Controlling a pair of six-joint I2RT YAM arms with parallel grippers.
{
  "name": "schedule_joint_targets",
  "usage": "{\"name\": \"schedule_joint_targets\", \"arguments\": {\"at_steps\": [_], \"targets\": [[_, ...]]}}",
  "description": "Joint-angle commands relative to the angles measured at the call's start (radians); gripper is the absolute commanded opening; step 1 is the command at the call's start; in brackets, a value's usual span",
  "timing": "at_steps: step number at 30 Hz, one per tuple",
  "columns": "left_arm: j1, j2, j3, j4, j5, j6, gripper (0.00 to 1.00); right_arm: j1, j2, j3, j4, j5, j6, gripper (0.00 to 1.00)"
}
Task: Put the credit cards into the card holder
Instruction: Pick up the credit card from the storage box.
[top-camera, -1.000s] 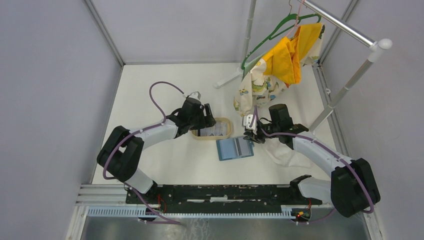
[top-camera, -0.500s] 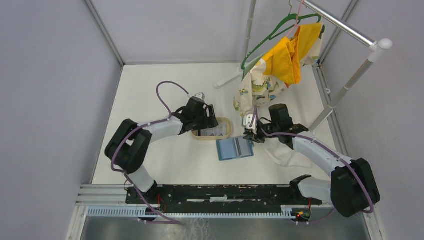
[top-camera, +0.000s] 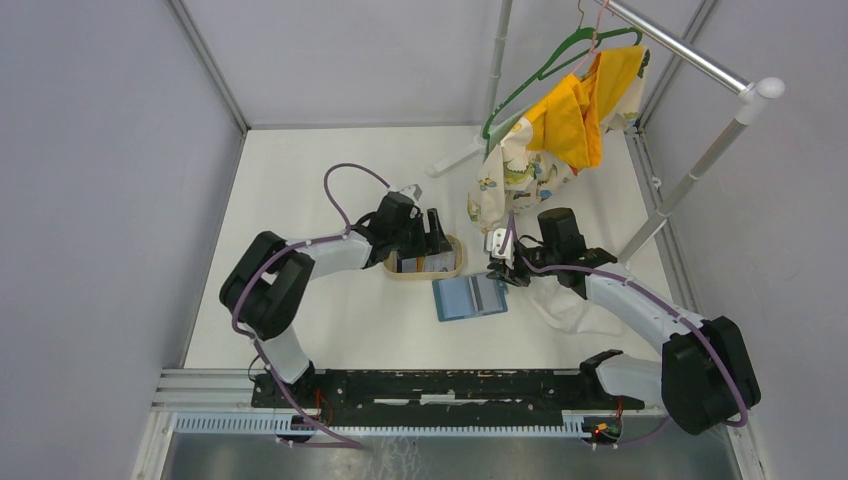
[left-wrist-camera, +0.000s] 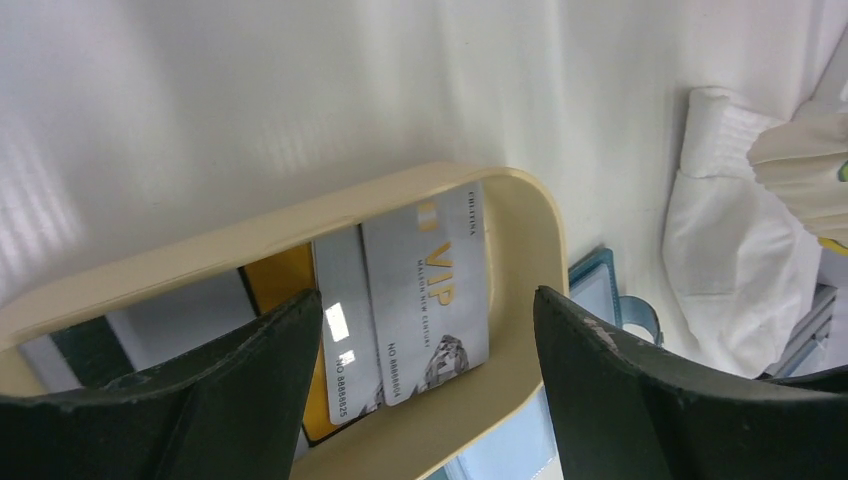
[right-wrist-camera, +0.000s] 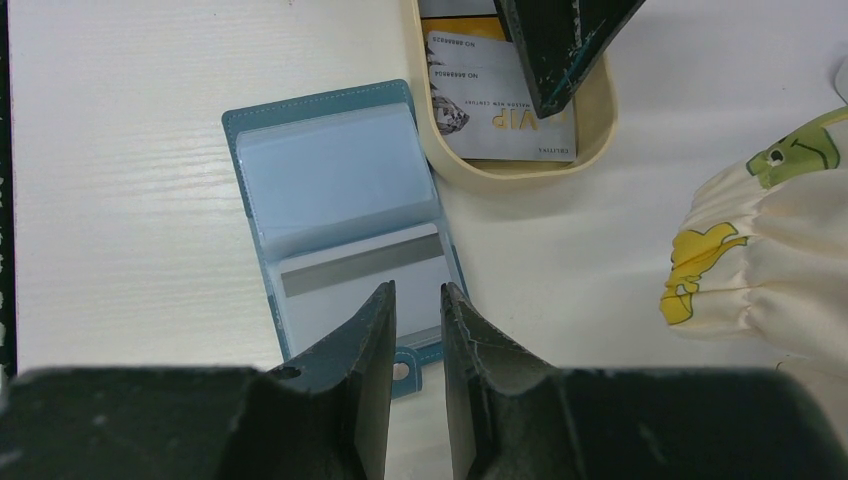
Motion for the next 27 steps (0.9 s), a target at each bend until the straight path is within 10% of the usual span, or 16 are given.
{"name": "schedule_joint_targets", "arguments": {"at_steps": [1,15,27], "targets": [[-0.012,0.036,0.025,0.053,0.07,-0.047,0.84,-0.004,-0.011,0.003,0.035,-0.009,0.01,0.29],[-0.024,0.051,0.016,0.172,0.174,-0.122,0.75,-0.003,-0.012,0.005,0.035,-0.009,0.01,0.29],[-0.031,-0.004,0.012,0.018,-0.042,-0.036,0.77,0.071,0.035,-0.023,0.204,0.204,0.111,0.28]]}}
